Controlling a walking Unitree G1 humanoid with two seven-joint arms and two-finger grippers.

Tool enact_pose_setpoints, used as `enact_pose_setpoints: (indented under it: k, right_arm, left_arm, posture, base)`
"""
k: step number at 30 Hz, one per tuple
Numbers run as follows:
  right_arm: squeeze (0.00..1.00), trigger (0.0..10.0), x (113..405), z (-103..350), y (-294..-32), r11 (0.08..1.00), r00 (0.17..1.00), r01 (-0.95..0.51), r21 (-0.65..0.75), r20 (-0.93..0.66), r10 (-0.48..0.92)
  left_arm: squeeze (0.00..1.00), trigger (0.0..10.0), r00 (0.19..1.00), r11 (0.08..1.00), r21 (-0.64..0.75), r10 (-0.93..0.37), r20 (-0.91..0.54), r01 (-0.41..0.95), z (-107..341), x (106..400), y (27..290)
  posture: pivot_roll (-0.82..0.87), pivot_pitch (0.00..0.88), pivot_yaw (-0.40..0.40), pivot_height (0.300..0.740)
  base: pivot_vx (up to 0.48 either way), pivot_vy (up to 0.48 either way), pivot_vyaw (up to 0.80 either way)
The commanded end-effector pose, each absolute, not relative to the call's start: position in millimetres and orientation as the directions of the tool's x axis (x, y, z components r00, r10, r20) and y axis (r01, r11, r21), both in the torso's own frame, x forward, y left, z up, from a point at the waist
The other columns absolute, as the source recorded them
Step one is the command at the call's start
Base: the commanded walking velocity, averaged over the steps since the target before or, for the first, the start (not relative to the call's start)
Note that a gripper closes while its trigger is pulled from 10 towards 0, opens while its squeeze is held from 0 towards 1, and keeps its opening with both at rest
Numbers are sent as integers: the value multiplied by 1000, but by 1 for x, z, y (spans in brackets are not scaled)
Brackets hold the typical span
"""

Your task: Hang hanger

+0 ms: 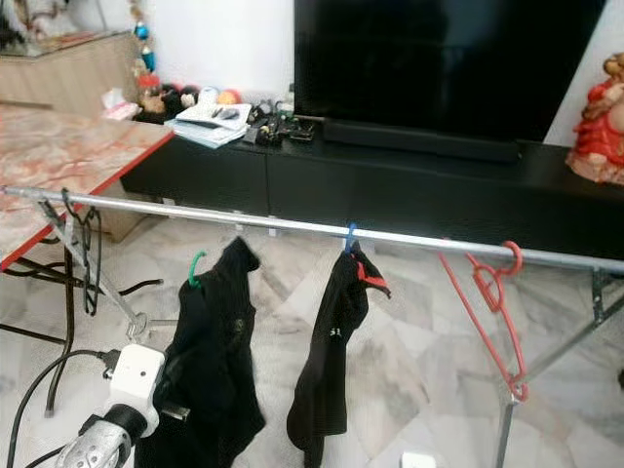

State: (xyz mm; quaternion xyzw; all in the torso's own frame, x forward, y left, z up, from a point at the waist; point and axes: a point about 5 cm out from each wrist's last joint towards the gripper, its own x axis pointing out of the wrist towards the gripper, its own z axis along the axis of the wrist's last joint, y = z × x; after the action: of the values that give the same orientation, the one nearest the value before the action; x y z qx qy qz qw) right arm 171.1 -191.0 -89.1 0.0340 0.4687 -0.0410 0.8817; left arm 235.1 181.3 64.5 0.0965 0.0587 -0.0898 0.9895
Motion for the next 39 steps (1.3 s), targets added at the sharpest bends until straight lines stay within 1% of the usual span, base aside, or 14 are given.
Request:
enact_pose_setpoints:
  k: [1, 6, 28, 34, 39]
  right_arm:
    - [0, 10000, 174, -87, -194, 993, 565, 114, 18, -823, -50]
    - [0, 10000, 174, -87, -194, 993, 565, 113, 17, -824, -50]
    - [0, 10000, 173, -88, -194, 994, 562, 107, 17, -826, -46]
    - [0, 10000, 173, -88, -194, 994, 562, 106, 18, -826, -45]
    - [0, 10000, 173, -88, -194, 994, 562, 107, 18, -826, -46]
  left_arm:
    - [0, 10000, 981, 966, 184, -166, -95, 181, 73, 240, 180]
    - [0, 10000, 981, 970, 168, -157, -115, 175, 69, 239, 180]
    - [0, 10000, 978, 969, 168, -162, -128, 182, 68, 240, 179]
    - [0, 10000, 978, 969, 166, -163, -128, 183, 69, 240, 178]
    - [0, 10000, 978, 969, 166, -164, -128, 184, 69, 241, 178]
  posture:
    - [131, 0, -24, 740]
    - [131, 0, -24, 740]
    - [131, 0, -22, 740]
    - [131, 0, -22, 740]
    - [131, 0, -22, 740]
  base:
    - [0, 0, 0]
    - [0, 54, 0]
    - [0, 310, 0]
    - [0, 415, 0]
    - [0, 0, 0]
